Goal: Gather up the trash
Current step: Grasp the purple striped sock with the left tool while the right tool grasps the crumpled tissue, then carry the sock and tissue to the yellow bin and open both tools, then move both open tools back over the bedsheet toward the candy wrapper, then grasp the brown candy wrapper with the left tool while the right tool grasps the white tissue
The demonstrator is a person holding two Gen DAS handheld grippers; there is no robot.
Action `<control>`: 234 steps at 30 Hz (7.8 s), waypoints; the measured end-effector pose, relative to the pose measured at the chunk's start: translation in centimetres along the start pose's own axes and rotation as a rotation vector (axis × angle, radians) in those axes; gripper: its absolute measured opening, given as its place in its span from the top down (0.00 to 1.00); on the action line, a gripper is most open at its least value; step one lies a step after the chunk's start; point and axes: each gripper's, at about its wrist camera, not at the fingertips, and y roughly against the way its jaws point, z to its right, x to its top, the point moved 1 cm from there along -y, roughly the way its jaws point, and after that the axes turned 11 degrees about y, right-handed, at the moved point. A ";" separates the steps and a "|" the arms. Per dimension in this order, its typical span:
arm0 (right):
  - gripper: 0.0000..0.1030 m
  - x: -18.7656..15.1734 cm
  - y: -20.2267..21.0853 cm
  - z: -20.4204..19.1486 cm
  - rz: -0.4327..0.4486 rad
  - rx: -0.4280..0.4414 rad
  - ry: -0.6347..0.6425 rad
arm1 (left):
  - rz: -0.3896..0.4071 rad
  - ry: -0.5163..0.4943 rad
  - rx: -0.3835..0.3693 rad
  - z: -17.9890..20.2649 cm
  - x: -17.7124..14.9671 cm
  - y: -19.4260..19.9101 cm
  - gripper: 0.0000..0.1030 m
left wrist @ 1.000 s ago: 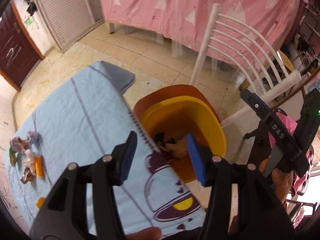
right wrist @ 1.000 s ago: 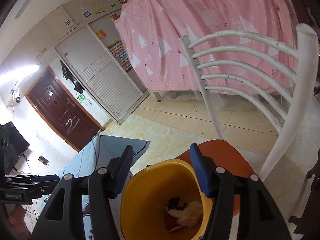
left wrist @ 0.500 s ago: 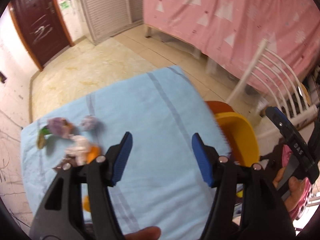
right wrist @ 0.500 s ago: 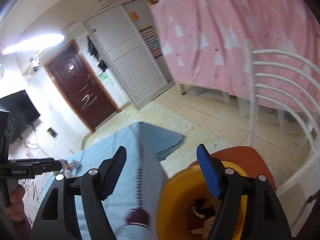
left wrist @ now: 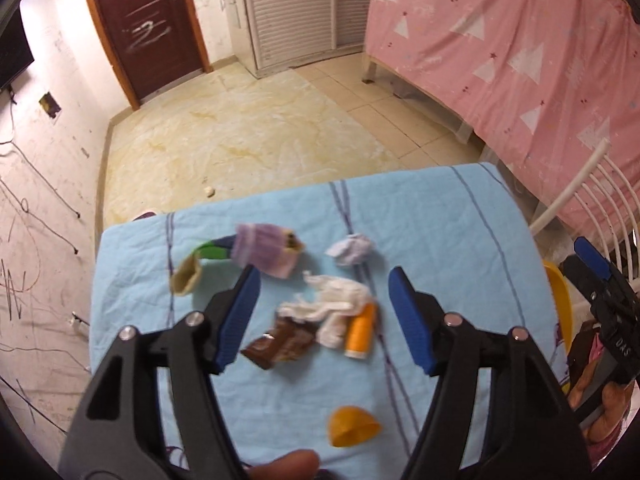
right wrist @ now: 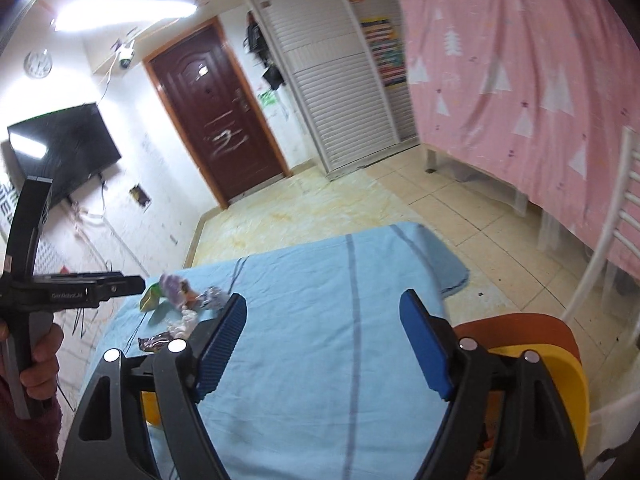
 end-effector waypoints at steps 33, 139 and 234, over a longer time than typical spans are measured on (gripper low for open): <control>0.28 2.9 -11.4 -9.8 -0.180 0.050 0.148 | -0.138 -0.004 -0.041 -5.9 2.6 -11.1 0.61; 0.65 -14.2 8.4 16.4 -0.071 -0.302 -0.177 | -0.128 -0.382 -0.318 32.2 -10.5 -2.4 0.90; 0.29 2.2 -10.4 -13.5 -0.182 0.070 0.280 | -0.151 0.106 -0.142 -7.5 -5.8 -6.0 0.49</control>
